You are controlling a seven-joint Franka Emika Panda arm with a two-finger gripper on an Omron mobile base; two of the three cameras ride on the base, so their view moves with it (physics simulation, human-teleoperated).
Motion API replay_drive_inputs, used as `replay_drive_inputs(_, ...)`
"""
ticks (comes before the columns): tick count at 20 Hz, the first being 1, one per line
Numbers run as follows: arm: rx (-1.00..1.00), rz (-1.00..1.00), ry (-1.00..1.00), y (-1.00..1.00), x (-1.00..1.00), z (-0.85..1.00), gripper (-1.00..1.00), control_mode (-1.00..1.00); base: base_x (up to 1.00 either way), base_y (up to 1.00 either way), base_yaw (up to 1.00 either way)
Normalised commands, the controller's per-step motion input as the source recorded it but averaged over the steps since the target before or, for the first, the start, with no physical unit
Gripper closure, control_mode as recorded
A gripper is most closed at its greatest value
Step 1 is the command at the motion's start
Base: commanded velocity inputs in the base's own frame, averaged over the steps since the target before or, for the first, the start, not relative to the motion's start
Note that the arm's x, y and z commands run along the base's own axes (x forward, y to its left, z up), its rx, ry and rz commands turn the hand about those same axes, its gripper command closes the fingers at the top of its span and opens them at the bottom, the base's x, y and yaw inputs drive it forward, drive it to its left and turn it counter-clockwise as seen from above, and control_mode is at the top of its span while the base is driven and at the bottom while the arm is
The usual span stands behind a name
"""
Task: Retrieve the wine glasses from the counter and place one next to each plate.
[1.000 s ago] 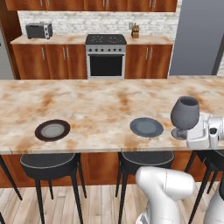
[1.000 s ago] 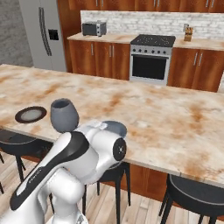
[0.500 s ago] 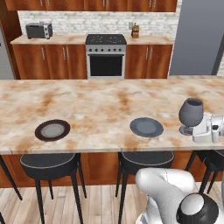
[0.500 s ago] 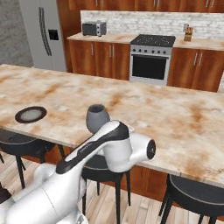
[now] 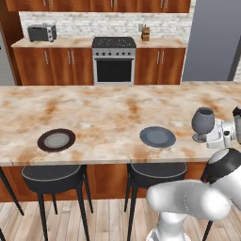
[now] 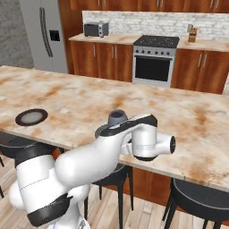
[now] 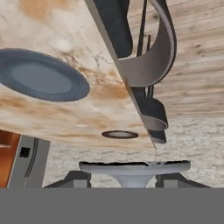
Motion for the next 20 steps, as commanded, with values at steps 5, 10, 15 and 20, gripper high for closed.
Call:
replay_drive_inputs(5,-0.02,0.01,0.01,-0.41,0.67,-0.38,1.0,-1.0,0.0,0.0,0.0)
replay_drive_inputs(10,-0.12,-0.02,0.0,-0.02,0.34,-0.34,1.0,-1.0,0.0,0.0,0.0)
replay_drive_inputs(15,-0.05,-0.03,0.01,0.0,0.63,-0.29,1.0,-1.0,0.0,0.0,0.0)
replay_drive_inputs(20,0.0,-0.03,0.03,0.0,0.64,-0.37,1.0,-1.0,0.0,0.0,0.0)
